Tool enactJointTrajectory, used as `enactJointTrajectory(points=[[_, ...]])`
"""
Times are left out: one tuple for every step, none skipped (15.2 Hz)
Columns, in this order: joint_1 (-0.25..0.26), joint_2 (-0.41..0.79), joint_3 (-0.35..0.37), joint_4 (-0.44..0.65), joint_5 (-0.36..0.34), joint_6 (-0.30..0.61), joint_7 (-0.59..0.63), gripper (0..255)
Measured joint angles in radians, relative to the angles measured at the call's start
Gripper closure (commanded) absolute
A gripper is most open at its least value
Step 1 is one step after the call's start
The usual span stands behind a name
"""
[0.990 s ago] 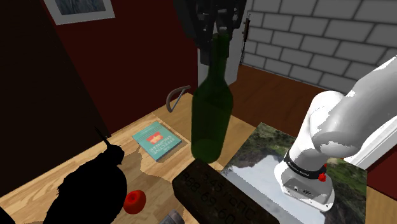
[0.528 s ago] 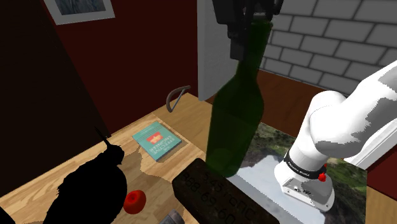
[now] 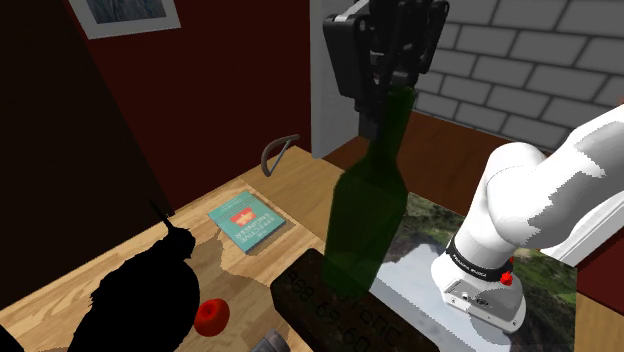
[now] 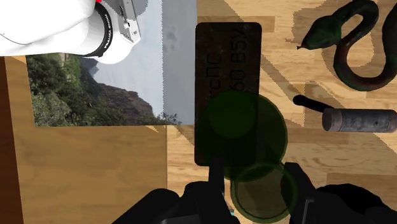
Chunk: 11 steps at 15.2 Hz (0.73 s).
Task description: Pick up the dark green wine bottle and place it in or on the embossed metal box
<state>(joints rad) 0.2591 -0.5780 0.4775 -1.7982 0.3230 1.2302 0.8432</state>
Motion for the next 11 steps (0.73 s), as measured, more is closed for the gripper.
enactJointTrajectory(points=[[0.002,-0.010,-0.003,-0.024,0.001,0.013,-0.007,255],[0.002,-0.015,-0.002,-0.040,0.002,0.025,-0.010,255],[0.004,-0.021,-0.001,-0.054,0.004,0.033,-0.011,255],[0.006,-0.030,0.000,-0.077,0.007,0.047,-0.015,255],[0.007,-0.036,0.002,-0.096,0.009,0.060,-0.017,255],[0.008,-0.040,0.005,-0.111,0.012,0.072,-0.018,255],[0.010,-0.046,0.005,-0.127,0.013,0.082,-0.021,255],[0.012,-0.056,0.005,-0.149,0.016,0.093,-0.025,255],[0.013,-0.062,0.005,-0.169,0.018,0.107,-0.029,255],[0.015,-0.069,0.005,-0.187,0.019,0.119,-0.033,255],[0.017,-0.076,0.008,-0.206,0.023,0.130,-0.034,255]])
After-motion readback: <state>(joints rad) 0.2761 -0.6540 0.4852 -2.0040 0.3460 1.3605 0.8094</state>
